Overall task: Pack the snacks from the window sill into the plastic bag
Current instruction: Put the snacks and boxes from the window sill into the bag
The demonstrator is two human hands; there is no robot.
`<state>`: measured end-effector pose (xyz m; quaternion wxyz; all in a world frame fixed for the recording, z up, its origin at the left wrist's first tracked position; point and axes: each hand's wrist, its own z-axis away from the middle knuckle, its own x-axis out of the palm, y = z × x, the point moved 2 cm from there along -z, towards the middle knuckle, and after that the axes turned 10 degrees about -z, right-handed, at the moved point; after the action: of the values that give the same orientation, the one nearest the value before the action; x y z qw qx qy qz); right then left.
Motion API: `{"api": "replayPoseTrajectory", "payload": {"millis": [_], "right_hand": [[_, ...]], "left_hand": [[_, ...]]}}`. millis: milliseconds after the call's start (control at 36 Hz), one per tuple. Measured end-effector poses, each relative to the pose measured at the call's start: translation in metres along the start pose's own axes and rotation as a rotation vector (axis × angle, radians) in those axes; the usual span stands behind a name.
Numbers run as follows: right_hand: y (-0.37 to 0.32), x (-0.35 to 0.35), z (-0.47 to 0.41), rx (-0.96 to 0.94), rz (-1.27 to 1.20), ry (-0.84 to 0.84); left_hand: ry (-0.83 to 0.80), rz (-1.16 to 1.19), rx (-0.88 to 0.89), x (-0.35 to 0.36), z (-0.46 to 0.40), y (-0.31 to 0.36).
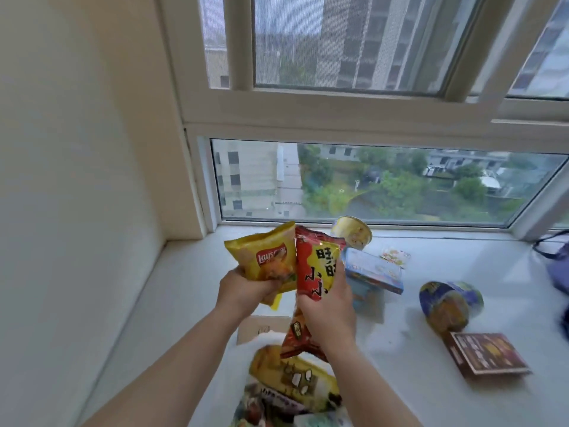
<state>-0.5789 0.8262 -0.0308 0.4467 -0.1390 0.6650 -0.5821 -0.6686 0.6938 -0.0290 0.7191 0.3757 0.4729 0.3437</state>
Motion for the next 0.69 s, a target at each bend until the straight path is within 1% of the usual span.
{"api": "replayPoseTrajectory", "payload": {"millis": [83, 194, 306, 389, 472, 556, 611, 694], "right_hand": [[0.015, -0.012, 0.030, -0.020, 0.005, 0.003], [0.040, -0.023, 0.069, 0.008, 0.012, -0.010], [0.063, -0.033, 0.107, 0.019, -0.057, 0.015], [0.081, -0.037, 0.130, 0.023, -0.072, -0.015], [0.094, -0.041, 0.143, 0.030, 0.009, -0.050], [0.098, -0.043, 0.146, -0.007, 0.123, -0.098], [0.097, -0.044, 0.145, -0.057, 0.236, -0.137], [0.097, -0.045, 0.146, -0.107, 0.405, -0.215]], "left_hand": [[0.018, -0.026, 0.023, 0.008, 0.039, -0.010], [0.049, -0.102, 0.035, 0.021, 0.082, -0.031], [0.099, -0.172, 0.022, 0.034, 0.115, -0.056], [0.126, -0.228, 0.012, 0.041, 0.137, -0.073], [0.134, -0.290, 0.006, 0.045, 0.155, -0.088], [0.143, -0.362, 0.012, 0.044, 0.166, -0.099], [0.147, -0.486, 0.048, 0.041, 0.170, -0.107], [0.112, -0.718, 0.068, 0.034, 0.175, -0.123]]}}
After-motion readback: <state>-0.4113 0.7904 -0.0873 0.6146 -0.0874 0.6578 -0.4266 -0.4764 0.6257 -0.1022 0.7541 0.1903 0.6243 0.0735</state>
